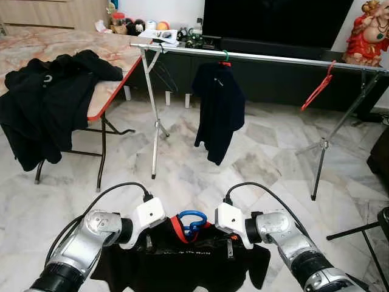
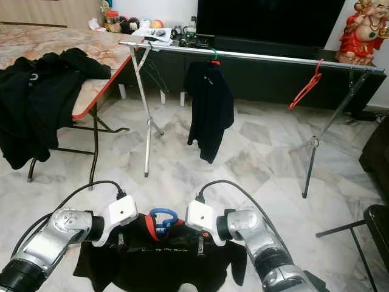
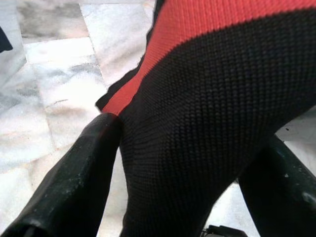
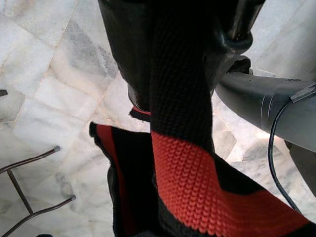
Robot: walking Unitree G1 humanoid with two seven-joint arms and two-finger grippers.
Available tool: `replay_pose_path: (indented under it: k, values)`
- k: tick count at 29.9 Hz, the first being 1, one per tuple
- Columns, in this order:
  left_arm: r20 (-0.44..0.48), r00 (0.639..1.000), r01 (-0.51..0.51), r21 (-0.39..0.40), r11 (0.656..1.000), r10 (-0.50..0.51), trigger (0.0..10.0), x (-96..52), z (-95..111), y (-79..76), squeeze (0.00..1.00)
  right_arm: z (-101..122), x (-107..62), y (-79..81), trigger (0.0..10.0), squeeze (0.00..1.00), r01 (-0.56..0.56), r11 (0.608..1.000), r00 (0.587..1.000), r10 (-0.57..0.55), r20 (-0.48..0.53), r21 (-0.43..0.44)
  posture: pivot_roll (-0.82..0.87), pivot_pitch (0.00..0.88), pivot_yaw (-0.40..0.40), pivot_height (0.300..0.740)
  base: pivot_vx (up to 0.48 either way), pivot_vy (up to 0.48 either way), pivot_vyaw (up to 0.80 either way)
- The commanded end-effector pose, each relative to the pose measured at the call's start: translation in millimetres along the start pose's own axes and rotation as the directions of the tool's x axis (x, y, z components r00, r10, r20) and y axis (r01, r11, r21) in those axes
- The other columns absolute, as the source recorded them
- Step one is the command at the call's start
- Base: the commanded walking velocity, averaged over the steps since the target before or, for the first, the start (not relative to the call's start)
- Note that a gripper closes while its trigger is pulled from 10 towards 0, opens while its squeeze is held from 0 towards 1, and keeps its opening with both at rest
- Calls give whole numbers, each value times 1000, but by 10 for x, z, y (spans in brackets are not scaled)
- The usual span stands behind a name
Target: Hang hanger
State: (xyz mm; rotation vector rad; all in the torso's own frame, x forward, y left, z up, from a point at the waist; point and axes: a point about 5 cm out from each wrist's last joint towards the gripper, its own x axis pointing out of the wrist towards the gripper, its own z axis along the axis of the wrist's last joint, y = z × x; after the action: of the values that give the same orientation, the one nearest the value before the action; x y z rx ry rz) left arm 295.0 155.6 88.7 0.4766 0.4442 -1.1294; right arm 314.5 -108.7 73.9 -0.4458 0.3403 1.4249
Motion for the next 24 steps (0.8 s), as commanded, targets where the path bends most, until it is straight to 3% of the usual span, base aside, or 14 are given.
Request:
replay_pose_path:
  k: [1,2,3,4,5,24]
  values:
    - [-11,1000,10,10,1000,-10,10000,9,17,-10,0,119,-39,-78,10000,0,23,999,999,-22,37,-33,117,27,-69,740,0,0,0]
    - [-11,1000,10,10,1000,-10,10000,9,17,-10,0,120,-40,-77,10000,0,23,999,999,-21,37,-33,117,27,-69,740,0,0,0]
    - [-12,1000,12,8,1000,-12,4118,10,16,-12,0,124,-36,-76,10000,0,19,999,999,-18,40,-29,117,27,-69,740,0,0,0]
    - [-11,1000,15,8,1000,-15,3098,15,15,-15,0,126,-21,-71,10000,0,18,999,999,-17,42,-29,121,19,-68,740,0,0,0]
    - [-9,1000,16,8,1000,-16,0,19,13,-17,0,129,-6,-65,10000,0,17,999,999,-16,45,-27,127,20,-65,740,0,0,0]
    - [0,1000,22,3,1000,-22,0,10,19,0,0,121,0,-65,10000,0,29,1000,997,-30,69,7,130,38,-61,740,0,0,0]
